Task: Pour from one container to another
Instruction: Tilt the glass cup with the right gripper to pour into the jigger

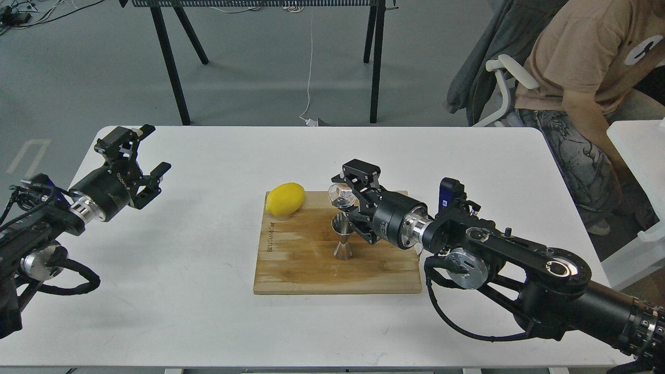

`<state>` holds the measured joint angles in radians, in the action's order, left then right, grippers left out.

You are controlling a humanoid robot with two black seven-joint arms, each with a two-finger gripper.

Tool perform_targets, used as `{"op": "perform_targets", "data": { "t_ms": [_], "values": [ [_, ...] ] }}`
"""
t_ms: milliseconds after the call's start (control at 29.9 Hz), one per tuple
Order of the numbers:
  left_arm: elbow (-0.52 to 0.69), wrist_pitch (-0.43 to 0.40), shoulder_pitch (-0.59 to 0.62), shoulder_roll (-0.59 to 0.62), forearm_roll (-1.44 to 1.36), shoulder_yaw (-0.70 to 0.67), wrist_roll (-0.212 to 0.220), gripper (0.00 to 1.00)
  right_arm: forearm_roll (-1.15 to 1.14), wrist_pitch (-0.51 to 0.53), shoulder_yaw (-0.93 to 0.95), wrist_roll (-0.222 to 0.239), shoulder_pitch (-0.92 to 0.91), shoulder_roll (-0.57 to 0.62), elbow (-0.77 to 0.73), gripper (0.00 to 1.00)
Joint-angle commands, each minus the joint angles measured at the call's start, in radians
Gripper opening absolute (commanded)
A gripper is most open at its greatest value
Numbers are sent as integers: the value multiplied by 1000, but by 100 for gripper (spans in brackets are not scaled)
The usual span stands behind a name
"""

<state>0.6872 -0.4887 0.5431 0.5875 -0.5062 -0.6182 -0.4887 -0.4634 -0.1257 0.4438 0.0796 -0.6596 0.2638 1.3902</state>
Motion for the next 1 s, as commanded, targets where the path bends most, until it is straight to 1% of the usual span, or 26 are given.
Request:
{"op": "perform_targets", "data": {
  "t_ms": [0, 535, 702, 970],
  "values": [
    [0, 0, 0, 0, 0, 0, 0, 95, -1, 0, -14, 0, -12, 0, 0, 39],
    [0, 0, 0, 0, 0, 0, 0, 95, -55, 0, -59, -3, -43, 11, 1, 39],
    [0, 0, 0, -2, 0, 0, 0, 95, -92, 18, -59, -1, -41, 14, 1, 39],
    [-2, 0, 0, -2, 0, -2, 0, 95, -93, 29, -59, -3, -41, 51, 15, 39]
  ]
}}
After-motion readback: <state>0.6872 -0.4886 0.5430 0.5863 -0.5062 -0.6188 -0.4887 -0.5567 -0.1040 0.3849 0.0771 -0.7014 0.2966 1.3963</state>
